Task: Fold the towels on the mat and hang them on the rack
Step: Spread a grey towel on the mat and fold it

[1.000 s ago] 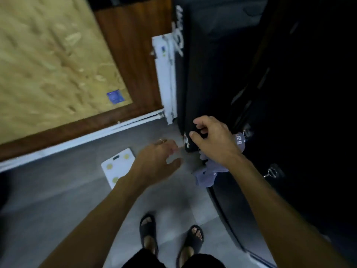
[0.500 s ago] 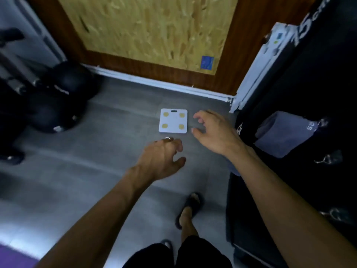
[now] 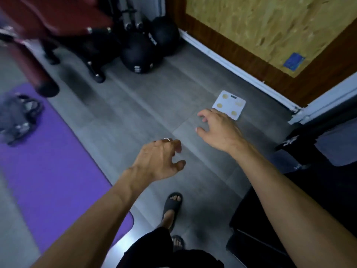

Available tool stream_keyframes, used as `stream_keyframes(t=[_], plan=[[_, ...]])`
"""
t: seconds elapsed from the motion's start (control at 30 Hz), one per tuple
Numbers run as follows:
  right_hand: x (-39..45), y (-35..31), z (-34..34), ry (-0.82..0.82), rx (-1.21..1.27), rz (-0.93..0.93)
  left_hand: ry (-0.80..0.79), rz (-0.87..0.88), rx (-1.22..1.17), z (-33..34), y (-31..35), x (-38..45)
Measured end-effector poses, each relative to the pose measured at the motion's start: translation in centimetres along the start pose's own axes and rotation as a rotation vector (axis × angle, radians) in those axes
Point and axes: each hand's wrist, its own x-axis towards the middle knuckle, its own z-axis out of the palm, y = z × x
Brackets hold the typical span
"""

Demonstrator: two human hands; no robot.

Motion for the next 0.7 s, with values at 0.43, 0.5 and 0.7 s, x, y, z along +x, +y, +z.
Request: stream_keyframes(t=[0.43,0.5,0.7], plan=[[-8.6,-21.7,12.8,-0.225,-0.034,-0.483,0.134,-0.508,-0.105,2.2,-9.8,-27.0],[-10.1,-25.8,14.9,-0.257,-0.049,-0.553,0.173,-0.585,-0.124,2.6,-11.7,-31.2],[-15.6,-39.7,22.3,-0.337,-0.103,-0.743,0.258,-0.788,-0.19,3.8,-18.8,-45.1]])
